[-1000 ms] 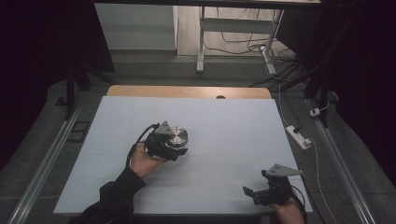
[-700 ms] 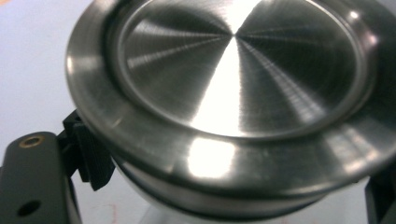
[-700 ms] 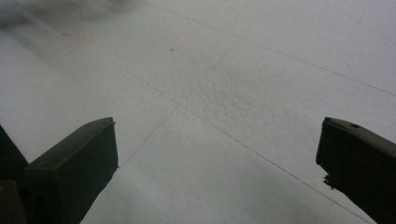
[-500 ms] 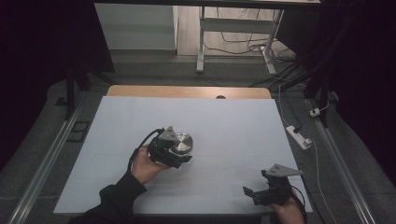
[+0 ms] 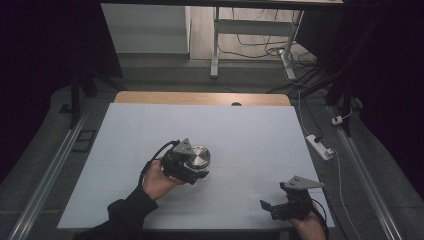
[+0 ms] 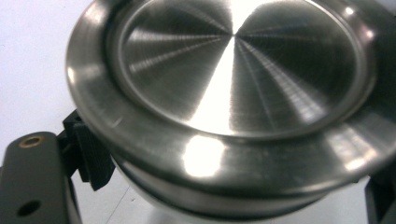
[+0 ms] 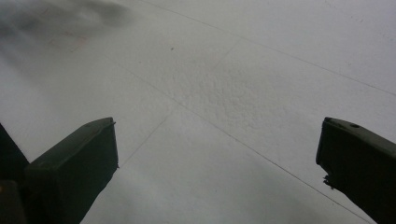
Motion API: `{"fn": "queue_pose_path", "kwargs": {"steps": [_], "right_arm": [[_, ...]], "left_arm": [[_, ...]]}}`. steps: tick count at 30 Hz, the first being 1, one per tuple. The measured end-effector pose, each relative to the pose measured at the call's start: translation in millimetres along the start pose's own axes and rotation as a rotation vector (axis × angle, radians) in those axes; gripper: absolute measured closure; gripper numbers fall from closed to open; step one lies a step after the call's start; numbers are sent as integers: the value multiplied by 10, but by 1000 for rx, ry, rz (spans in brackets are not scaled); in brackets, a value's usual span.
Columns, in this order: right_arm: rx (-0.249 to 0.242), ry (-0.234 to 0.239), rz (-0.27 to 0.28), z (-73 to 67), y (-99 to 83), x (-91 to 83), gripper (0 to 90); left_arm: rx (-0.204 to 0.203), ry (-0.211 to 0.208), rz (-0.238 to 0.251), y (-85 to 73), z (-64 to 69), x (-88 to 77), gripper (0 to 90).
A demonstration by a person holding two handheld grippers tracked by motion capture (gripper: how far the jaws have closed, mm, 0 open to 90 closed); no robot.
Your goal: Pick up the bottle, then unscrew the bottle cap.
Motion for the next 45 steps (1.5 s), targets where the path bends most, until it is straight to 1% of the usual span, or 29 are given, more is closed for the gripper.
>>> {"fn": "queue_pose_path", "kwargs": {"steps": [12, 14, 17, 18, 20, 22, 28, 41, 45], "right_arm": [[-5, 0, 10, -11, 7, -11, 0], [0, 6, 16, -16, 12, -14, 0], [-3, 10, 23, -34, 28, -20, 0], [-4, 10, 27, -40, 37, -23, 0], [-4, 16, 30, -56, 50, -29, 0], [-10, 24, 33, -73, 63, -29, 0], [-31, 57, 47, -162, 131, -19, 0], [-68, 155, 88, -413, 350, 58, 0], [-90, 170, 86, -484, 411, 93, 0]], "left_arm": [[1, -4, 5, 8, 9, 5, 150], [4, -5, 9, 11, 12, 6, 150], [9, -4, 8, 12, 11, 7, 150], [5, -2, 8, 13, 13, 8, 150], [13, 4, 7, 10, 10, 8, 150], [11, 4, 9, 7, 10, 11, 150], [16, -3, 7, 13, 14, 16, 150], [22, -9, 11, 29, 37, 22, 150], [24, -9, 12, 33, 44, 21, 150]]}}
Point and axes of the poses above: each handheld gripper's, and its own axes: x roughly forward along the jaws, y roughly out of its top, z roughly to its right, the point moved 4 cm from there along x, roughly forward along the jaws, and after that the axes turned 9 degrees about x, right-handed, at the moved point
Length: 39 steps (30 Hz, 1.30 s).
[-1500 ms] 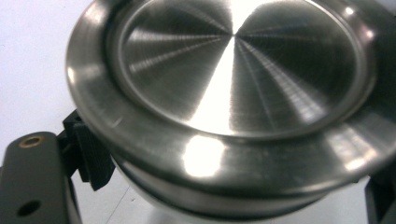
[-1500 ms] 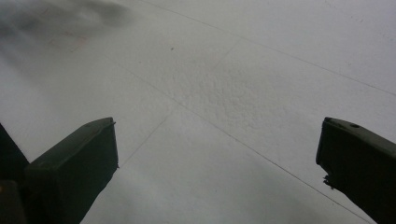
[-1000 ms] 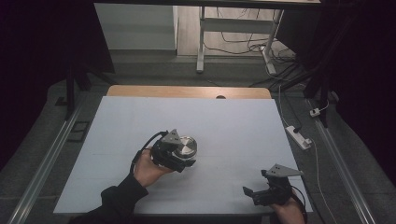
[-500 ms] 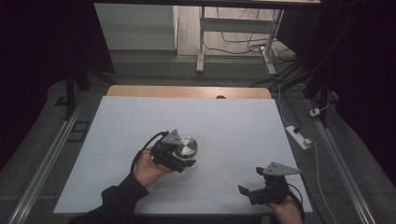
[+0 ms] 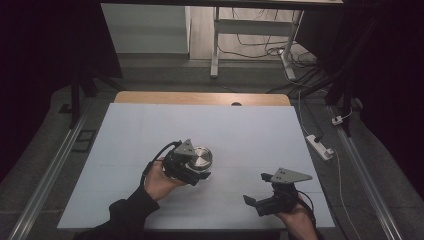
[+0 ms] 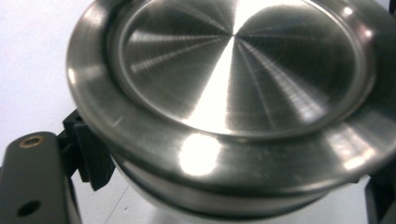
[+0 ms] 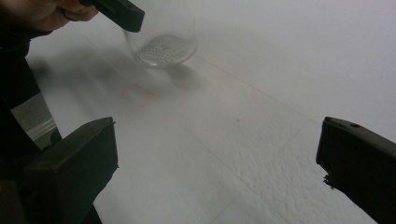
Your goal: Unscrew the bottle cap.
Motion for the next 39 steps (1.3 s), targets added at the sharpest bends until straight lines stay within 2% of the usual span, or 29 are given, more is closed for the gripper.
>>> {"fn": "queue_pose_path", "kwargs": {"steps": [10, 18, 28, 33, 39], "right_arm": [[-52, 24, 29, -126, 214, 121, 0], [-51, 32, 5, -174, 326, 254, 0], [-66, 28, -12, -265, 561, 396, 0], [-61, 56, -14, -320, 681, 470, 0], [-78, 63, -2, -431, 823, 576, 0]], "left_arm": [[13, -3, 5, 22, 42, 0, 150], [27, -16, 12, 46, 72, -2, 150], [20, -19, 28, 57, 89, 7, 150], [19, -19, 25, 54, 89, 16, 151], [17, -20, 20, 52, 92, 29, 150]]}}
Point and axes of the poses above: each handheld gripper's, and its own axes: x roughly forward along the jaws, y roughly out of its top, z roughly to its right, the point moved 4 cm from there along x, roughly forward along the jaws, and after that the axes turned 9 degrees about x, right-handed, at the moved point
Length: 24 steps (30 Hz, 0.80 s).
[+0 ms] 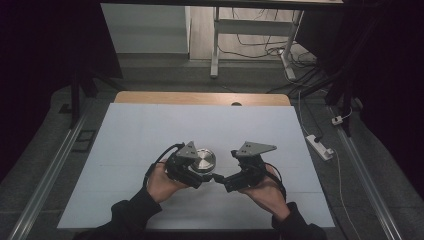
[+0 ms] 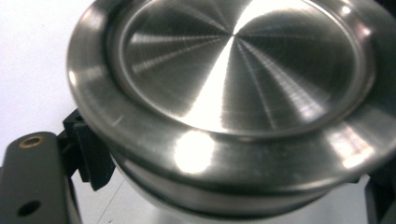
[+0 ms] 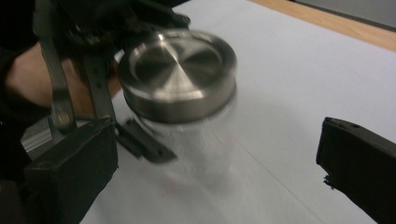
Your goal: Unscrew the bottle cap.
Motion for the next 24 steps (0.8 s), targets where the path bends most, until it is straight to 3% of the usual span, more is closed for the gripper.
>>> {"fn": "queue_pose_path", "kwargs": {"steps": [16, 24], "right_arm": [[-13, 15, -4, -142, 212, 337, 63], [-39, 55, -26, -176, 228, 429, 184]], "left_arm": [[0, -5, -18, -12, 2, 28, 150], [-6, -20, -15, -16, -7, 28, 150]]}}
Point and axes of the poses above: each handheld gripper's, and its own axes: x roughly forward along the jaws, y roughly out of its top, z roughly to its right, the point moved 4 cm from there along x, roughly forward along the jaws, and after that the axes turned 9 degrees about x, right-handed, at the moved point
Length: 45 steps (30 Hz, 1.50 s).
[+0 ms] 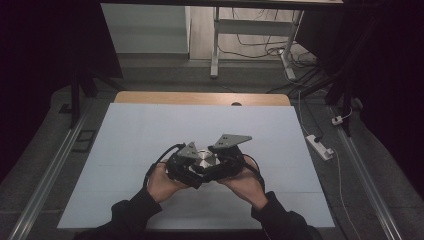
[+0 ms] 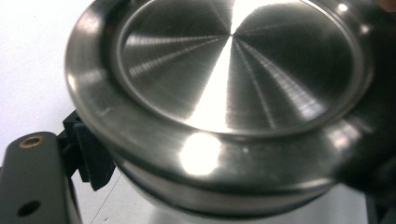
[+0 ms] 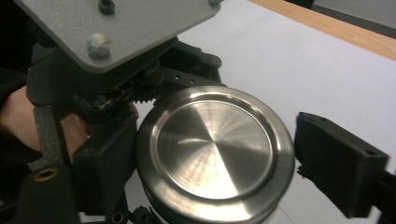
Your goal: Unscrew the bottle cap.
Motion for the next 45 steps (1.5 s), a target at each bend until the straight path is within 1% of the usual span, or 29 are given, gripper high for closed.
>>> {"fn": "queue_pose_path", "kwargs": {"steps": [4, 8, 9, 10, 11, 12, 13, 16, 17, 18, 19, 20, 21, 22, 23, 24, 25, 26, 27, 28, 29, 30, 31, 35, 39, 40, 42, 43, 45], "right_arm": [[-12, 20, 1, 5, 9, -8, 190], [-41, 93, 0, 22, 25, -45, 192], [-41, 93, 0, 22, 25, -45, 192], [-60, 136, -5, 37, 27, -62, 193], [-71, 163, -10, 44, 24, -71, 192], [-81, 195, -17, 52, 19, -85, 192], [-81, 195, -17, 52, 19, -85, 192], [-122, 313, -30, 96, -9, -138, 191], [-124, 331, -32, 106, -12, -149, 189], [-124, 331, -32, 106, -12, -149, 189], [-118, 326, -21, 126, -3, -169, 139], [-108, 298, -9, 136, 8, -180, 82], [-108, 298, -9, 136, 8, -180, 82], [-71, 259, 4, 141, 32, -217, 15], [-71, 259, 4, 141, 32, -217, 15], [-45, 190, 25, 125, 58, -255, 1], [-46, 147, 26, 106, 62, -263, 1], [-46, 147, 26, 106, 62, -263, 1], [-51, 79, 23, 52, 61, -258, 12], [-46, 55, 28, 21, 62, -246, 33], [-46, 55, 28, 21, 62, -246, 33], [-30, 16, 38, -31, 62, -205, 50], [-29, -1, 38, -50, 59, -185, 61], [-31, -24, 40, -81, 41, -127, 74], [-42, -45, 45, -78, 15, -84, 156], [-50, -24, 43, -85, 10, -90, 188], [-62, -7, 33, -82, 13, -104, 192], [-62, -7, 33, -82, 13, -104, 192], [-73, 32, 26, -69, 11, -125, 192]], "left_arm": [[4, -22, 14, 3, -8, -26, 150], [22, -47, 25, 15, 4, -53, 151], [30, -57, 27, 18, 8, -60, 151], [41, -82, 34, 21, 25, -66, 150], [41, -82, 34, 21, 25, -66, 151], [58, -102, 35, 19, 36, -73, 150], [74, -119, 35, 18, 48, -75, 150], [102, -156, 44, 32, 89, -71, 150], [106, -159, 48, 39, 98, -68, 151], [105, -156, 48, 45, 102, -65, 151], [96, -146, 49, 47, 86, -78, 150], [87, -139, 52, 42, 72, -91, 150], [87, -139, 52, 42, 72, -91, 150], [73, -125, 56, 39, 57, -103, 150], [65, -107, 52, 34, 38, -116, 150], [58, -85, 47, 28, 17, -127, 151], [47, -66, 43, 23, -1, -135, 150], [34, -49, 43, 18, -14, -137, 150], [22, -31, 41, 14, -24, -137, 150], [16, -16, 36, 11, -33, -136, 150], [7, -2, 34, 10, -33, -130, 150], [5, 8, 26, 10, -32, -127, 150], [1, 22, 21, 13, -26, -119, 150], [28, 41, -4, 34, 6, -98, 151], [42, 38, -8, 59, 37, -89, 151], [47, 37, -8, 60, 39, -90, 151], [60, 26, -4, 59, 41, -96, 150], [69, 15, -3, 58, 44, -101, 150], [76, -22, 17, 56, 55, -110, 151]]}}
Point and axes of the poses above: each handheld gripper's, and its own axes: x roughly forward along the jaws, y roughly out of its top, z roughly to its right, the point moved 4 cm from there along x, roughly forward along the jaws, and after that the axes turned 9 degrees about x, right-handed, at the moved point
